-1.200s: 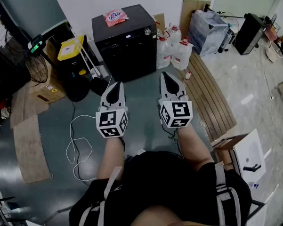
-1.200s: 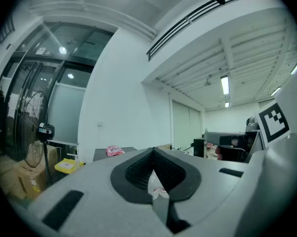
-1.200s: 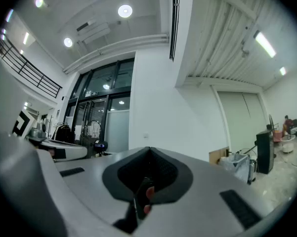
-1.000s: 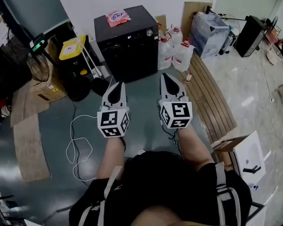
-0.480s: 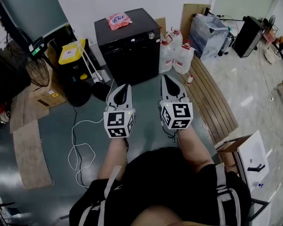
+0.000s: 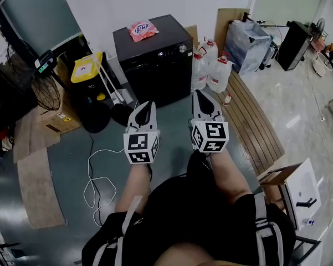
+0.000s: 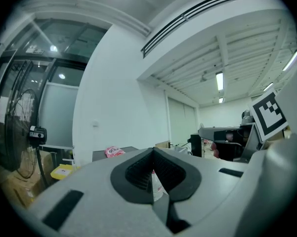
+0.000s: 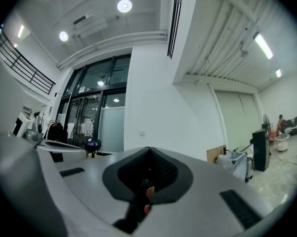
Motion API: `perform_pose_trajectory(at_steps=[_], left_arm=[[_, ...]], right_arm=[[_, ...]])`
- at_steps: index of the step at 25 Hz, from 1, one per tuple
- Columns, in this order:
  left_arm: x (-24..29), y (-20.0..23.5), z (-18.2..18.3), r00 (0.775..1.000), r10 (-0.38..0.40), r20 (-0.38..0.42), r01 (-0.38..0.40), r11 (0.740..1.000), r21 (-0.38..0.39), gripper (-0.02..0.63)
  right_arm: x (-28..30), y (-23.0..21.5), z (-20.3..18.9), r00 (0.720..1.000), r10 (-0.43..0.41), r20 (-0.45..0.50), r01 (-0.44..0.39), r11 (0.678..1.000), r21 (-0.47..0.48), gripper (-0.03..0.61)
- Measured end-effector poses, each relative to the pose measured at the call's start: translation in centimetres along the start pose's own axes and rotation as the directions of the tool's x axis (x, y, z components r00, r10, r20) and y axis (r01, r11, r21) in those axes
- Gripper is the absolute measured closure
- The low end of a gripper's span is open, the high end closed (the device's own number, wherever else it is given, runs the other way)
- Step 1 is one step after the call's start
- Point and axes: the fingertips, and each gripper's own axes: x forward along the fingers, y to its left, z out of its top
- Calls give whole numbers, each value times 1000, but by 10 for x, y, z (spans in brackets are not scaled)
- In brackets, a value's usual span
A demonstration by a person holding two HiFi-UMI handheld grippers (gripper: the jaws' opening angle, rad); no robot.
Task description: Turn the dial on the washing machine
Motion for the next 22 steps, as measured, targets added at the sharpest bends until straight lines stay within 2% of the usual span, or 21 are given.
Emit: perform_pose_trajectory(at_steps=[8, 22], left_arm=[[81, 48, -7, 999, 48, -2, -48, 999, 18, 618], [355, 110, 3, 998, 57, -31, -57, 998, 0, 618]], right_arm=[[99, -24, -19, 1000, 30, 3, -30, 999, 16, 569], [350, -152, -37, 998, 53, -37, -52, 998, 20, 569]])
